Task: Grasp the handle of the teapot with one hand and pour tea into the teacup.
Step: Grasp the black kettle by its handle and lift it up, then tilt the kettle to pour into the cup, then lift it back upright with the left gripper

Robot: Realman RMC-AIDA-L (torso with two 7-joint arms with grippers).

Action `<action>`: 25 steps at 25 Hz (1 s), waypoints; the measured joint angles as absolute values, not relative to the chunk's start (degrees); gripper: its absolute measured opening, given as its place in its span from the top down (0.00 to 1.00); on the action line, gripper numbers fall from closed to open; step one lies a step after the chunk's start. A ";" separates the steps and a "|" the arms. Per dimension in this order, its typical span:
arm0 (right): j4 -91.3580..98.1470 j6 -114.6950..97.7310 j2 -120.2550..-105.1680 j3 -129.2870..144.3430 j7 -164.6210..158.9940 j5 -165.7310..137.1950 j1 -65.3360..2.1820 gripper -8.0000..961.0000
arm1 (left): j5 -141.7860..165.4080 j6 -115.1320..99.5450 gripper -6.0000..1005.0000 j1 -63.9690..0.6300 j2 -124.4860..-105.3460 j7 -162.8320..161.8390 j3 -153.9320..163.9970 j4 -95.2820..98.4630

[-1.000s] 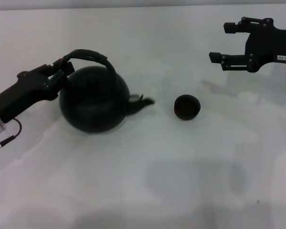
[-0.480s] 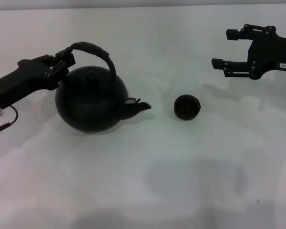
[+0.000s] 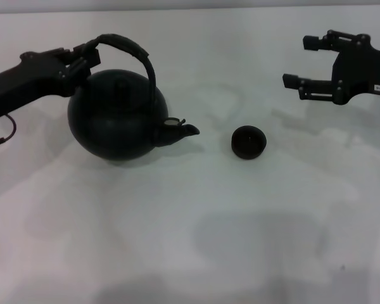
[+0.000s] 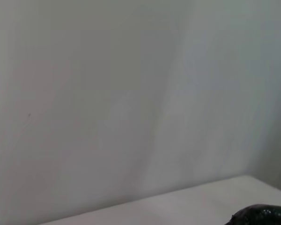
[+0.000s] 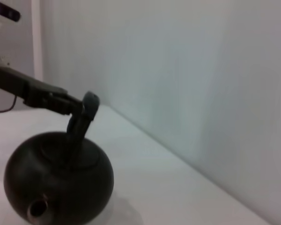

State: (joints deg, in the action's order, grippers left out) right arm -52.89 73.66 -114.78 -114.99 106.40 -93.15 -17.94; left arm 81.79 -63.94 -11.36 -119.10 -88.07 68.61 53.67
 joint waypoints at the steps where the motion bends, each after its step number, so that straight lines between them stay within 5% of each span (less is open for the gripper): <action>1: -52.84 73.84 -114.78 -114.98 107.05 -91.95 -17.60 0.14 | 83.95 -62.60 0.80 -11.28 -119.07 -90.58 69.73 56.51; 25: -51.42 80.21 -114.69 -119.87 113.83 -76.39 -13.17 0.14 | 120.14 -57.79 0.81 -19.66 -118.95 -120.92 78.60 79.01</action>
State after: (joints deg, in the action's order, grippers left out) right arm -51.42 80.21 -114.69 -119.87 113.83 -76.39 -13.17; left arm 120.14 -57.79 -19.66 -118.95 -120.92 78.60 79.01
